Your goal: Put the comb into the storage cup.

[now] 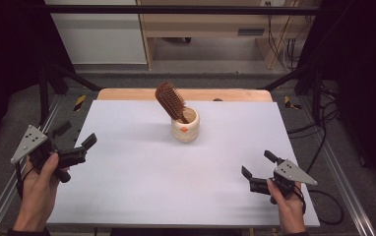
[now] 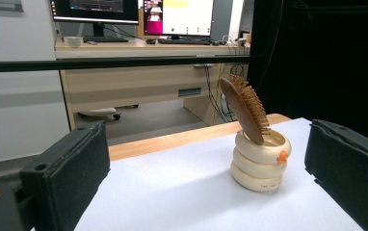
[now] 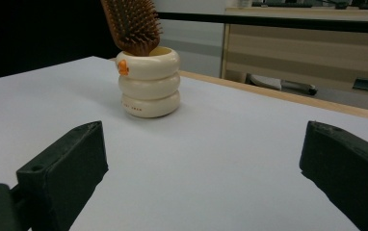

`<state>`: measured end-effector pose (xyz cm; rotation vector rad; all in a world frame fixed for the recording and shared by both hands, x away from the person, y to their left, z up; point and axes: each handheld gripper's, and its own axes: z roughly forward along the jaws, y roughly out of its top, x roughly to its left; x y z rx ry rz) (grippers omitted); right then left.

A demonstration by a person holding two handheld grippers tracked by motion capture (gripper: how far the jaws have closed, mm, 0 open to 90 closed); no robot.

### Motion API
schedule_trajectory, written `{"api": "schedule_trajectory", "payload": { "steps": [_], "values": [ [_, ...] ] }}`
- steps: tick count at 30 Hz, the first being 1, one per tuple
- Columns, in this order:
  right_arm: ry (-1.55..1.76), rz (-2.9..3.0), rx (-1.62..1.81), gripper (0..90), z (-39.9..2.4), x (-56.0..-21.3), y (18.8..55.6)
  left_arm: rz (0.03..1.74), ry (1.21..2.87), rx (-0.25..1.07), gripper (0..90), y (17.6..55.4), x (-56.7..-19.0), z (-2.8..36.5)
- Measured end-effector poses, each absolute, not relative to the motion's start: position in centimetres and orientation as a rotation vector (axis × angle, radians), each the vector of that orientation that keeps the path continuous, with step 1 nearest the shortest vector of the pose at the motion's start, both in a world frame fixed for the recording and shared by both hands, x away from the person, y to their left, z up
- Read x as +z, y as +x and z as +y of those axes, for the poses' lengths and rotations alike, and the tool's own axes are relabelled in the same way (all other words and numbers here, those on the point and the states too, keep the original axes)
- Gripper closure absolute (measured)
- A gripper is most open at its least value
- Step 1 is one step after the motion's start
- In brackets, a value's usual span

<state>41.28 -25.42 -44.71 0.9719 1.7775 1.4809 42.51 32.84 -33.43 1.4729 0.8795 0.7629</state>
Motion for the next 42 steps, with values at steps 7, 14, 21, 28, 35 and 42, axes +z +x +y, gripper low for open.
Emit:
{"api": "schedule_trajectory", "payload": {
  "steps": [7, 14, 21, 28, 35, 42],
  "values": [
    [0.968, 1.794, 1.479, 3.1, -25.4, -45.0, 41.3, 0.879, 1.468, 0.766, 1.8, 41.8, -34.2, 33.2],
    [0.967, 1.799, 1.484, 3.1, -25.5, -45.1, 41.2, 0.893, 1.454, 0.764, 1.8, 41.1, -34.7, 34.1],
    [0.967, 1.803, 1.484, 3.1, -25.5, -45.2, 41.2, 0.887, 1.446, 0.767, 2.0, 40.6, -35.0, 35.0],
    [0.961, 1.807, 1.492, 3.1, -25.5, -45.2, 41.2, 0.903, 1.447, 0.762, 1.7, 40.3, -36.3, 35.4],
    [0.963, 1.799, 1.505, 3.1, -25.7, -45.1, 41.2, 0.923, 1.439, 0.762, 1.7, 40.1, -38.4, 35.8],
    [0.961, 1.801, 1.505, 3.1, -25.7, -45.1, 41.2, 0.936, 1.435, 0.756, 1.6, 40.1, -40.1, 36.2]
  ]
}}
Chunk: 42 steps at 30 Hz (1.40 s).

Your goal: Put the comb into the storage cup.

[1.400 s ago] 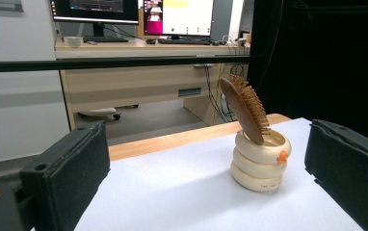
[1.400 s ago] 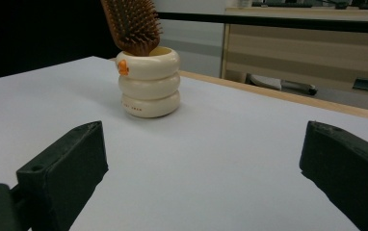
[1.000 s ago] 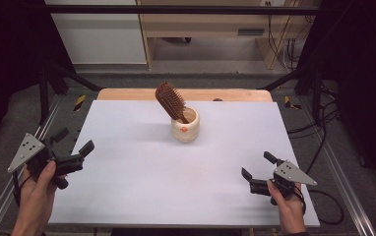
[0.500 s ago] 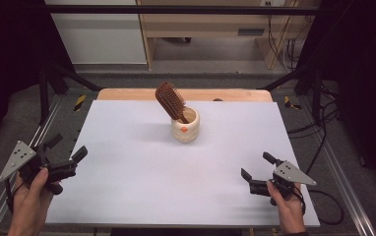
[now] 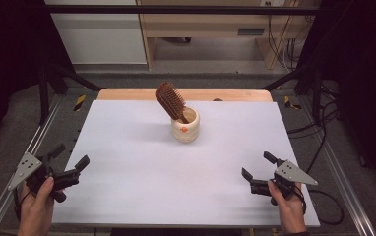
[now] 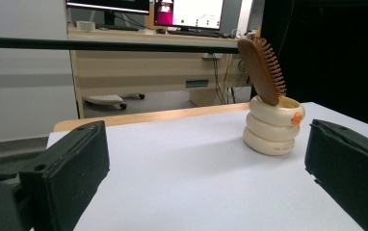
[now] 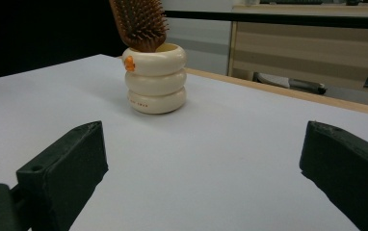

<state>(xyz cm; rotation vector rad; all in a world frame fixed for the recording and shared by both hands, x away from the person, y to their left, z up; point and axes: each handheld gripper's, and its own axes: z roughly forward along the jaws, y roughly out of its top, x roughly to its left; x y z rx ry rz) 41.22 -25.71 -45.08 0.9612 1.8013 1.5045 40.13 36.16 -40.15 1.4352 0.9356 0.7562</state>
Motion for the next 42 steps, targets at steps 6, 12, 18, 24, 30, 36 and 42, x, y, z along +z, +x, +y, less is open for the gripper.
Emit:
{"api": "schedule_trajectory", "payload": {
  "steps": [6, 12, 18, 24, 30, 36, 42],
  "values": [
    [0.96, 1.806, 1.5, 3.1, -25.7, -45.1, 41.2, 0.946, 1.464, 0.754, 1.7, 40.2, -41.4, 35.9],
    [0.956, 1.81, 1.501, 3.1, -25.7, -45.2, 41.3, 0.926, 1.505, 0.762, 1.7, 40.1, -42.0, 35.1],
    [0.954, 1.81, 1.502, 3.1, -25.7, -45.2, 41.3, 0.916, 1.517, 0.748, 1.7, 40.2, -42.6, 34.1],
    [0.958, 1.812, 1.502, 3.1, -25.7, -45.2, 41.3, 0.906, 1.531, 0.733, 1.7, 40.3, -43.1, 33.3],
    [0.954, 1.812, 1.502, 3.1, -25.7, -45.3, 41.3, 0.906, 1.551, 0.721, 1.7, 40.3, -43.7, 32.9],
    [0.954, 1.82, 1.501, 3.1, -25.6, -45.3, 41.3, 0.903, 1.548, 0.728, 1.7, 40.2, -44.0, 32.6],
    [0.953, 1.826, 1.498, 3.1, -25.4, -45.5, 41.3, 0.887, 1.554, 0.716, 1.8, 40.0, -44.2, 32.3]
  ]
}}
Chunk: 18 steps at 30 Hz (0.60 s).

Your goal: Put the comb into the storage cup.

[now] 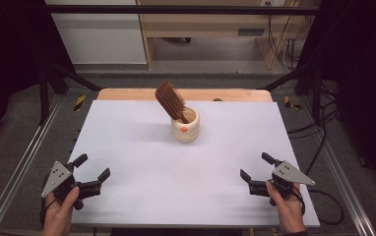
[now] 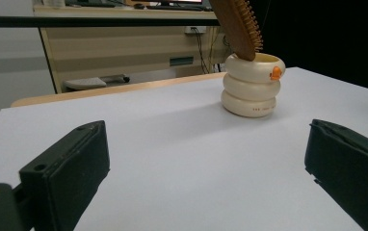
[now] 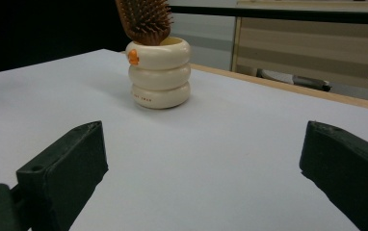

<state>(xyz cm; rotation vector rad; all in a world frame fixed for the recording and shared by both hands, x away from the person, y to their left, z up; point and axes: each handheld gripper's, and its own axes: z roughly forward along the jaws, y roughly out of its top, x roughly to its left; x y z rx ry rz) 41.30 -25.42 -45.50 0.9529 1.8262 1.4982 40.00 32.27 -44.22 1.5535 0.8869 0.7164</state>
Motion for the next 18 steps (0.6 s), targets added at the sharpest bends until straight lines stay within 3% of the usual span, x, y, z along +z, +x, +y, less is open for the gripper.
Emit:
{"api": "schedule_trajectory", "payload": {
  "steps": [18],
  "values": [
    [0.943, 1.852, 1.524, 3.0, -24.4, -45.7, 41.3, 0.842, 1.613, 0.707, 1.8, 39.4, -44.7, 30.2]
  ]
}}
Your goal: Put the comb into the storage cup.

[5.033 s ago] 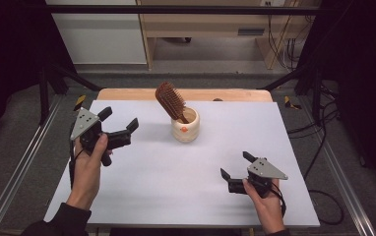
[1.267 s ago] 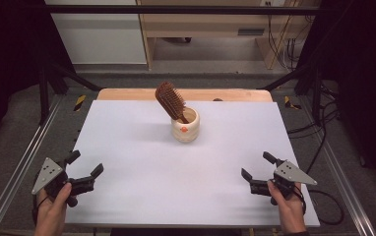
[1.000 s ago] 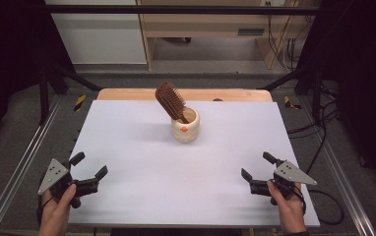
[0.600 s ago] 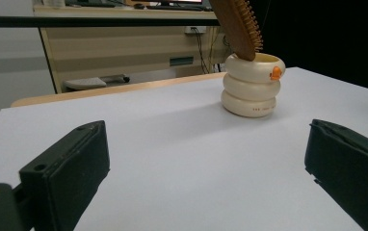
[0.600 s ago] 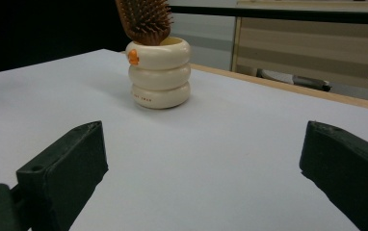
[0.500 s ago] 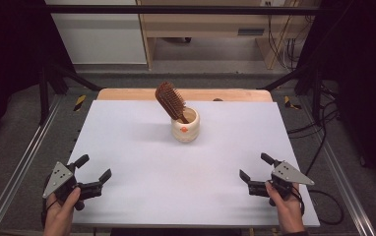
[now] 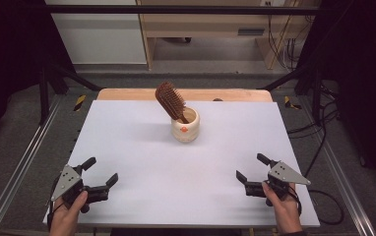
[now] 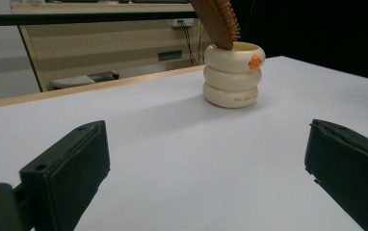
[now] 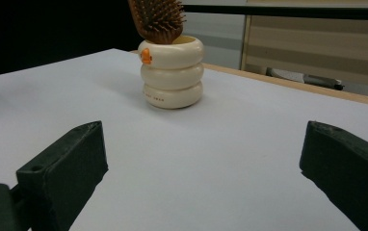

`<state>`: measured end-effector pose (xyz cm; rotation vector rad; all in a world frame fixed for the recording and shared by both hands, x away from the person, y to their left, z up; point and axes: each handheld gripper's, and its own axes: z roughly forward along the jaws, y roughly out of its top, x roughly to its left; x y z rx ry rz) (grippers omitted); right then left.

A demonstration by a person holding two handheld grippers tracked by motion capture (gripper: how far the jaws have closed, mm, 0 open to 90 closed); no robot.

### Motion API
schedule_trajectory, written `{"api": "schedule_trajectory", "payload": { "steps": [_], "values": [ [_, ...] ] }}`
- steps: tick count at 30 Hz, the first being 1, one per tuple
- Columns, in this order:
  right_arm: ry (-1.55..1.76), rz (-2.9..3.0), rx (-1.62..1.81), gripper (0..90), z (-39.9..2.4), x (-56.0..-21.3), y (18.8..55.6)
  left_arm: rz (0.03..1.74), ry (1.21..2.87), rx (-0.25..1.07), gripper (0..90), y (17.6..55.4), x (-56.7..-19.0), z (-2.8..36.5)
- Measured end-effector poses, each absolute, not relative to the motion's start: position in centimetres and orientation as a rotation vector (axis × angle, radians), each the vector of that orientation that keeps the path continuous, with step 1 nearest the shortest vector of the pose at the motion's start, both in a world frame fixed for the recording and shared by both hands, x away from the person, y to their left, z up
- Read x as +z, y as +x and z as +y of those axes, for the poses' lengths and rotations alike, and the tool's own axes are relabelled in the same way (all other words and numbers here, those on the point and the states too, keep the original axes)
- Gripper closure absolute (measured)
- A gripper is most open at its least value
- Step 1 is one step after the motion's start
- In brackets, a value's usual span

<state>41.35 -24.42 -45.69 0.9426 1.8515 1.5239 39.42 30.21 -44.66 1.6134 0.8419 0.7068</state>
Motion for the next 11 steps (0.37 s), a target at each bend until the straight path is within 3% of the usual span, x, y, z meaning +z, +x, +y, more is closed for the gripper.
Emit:
{"api": "schedule_trajectory", "payload": {
  "steps": [11],
  "values": [
    [1.052, 1.86, 1.475, 2.9, -23.68, -45.78, 41.95, 0.921, 1.604, 0.742, 2.1, 39.42, -44.85, 30.51]
  ]
}}
